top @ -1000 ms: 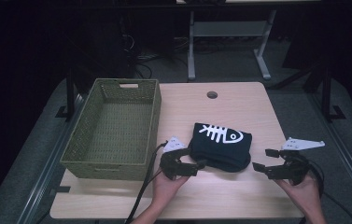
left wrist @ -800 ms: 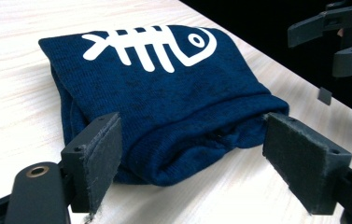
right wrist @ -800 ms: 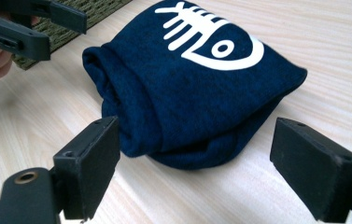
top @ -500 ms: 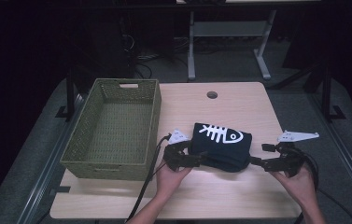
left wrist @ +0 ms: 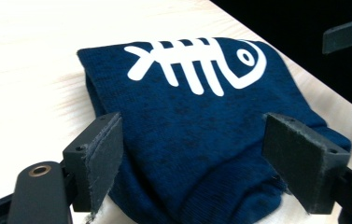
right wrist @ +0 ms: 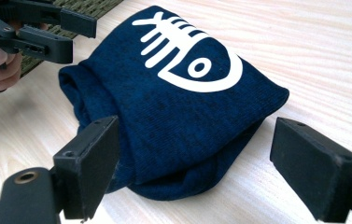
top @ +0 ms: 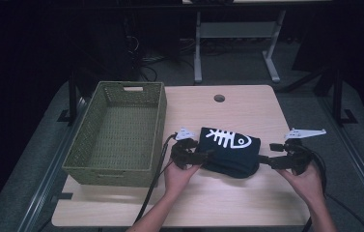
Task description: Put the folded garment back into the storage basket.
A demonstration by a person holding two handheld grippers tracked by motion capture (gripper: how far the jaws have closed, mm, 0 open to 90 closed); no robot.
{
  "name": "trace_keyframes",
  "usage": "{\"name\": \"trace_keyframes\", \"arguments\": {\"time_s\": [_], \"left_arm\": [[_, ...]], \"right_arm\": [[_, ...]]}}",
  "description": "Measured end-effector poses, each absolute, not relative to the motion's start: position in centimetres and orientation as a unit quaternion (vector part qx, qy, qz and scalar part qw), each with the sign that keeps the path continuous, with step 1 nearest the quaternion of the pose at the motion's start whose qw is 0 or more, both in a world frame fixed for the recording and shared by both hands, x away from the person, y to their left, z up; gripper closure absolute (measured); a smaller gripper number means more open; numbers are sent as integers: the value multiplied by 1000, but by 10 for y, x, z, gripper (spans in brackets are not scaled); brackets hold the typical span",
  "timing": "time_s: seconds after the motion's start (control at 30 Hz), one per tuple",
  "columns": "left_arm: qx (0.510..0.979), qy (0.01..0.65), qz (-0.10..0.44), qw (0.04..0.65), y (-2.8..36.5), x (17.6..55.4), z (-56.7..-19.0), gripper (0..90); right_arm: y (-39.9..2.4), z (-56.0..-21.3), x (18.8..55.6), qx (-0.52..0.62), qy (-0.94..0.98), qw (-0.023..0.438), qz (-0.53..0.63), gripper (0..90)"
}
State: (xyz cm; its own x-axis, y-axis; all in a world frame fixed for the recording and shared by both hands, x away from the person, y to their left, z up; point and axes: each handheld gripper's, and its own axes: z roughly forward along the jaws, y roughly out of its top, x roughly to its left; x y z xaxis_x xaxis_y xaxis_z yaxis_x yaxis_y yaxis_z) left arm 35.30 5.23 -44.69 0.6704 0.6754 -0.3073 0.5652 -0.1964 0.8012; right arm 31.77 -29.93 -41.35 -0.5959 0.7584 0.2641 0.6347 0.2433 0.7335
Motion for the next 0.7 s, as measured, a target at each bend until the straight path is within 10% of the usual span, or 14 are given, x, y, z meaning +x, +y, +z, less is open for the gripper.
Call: {"name": "trace_keyframes", "arguments": {"time_s": [0.7], "left_arm": [[764,457,16,455,49,379,-473,204]], "right_arm": [[-284,-454,348,484,786,32,383,220]]}}
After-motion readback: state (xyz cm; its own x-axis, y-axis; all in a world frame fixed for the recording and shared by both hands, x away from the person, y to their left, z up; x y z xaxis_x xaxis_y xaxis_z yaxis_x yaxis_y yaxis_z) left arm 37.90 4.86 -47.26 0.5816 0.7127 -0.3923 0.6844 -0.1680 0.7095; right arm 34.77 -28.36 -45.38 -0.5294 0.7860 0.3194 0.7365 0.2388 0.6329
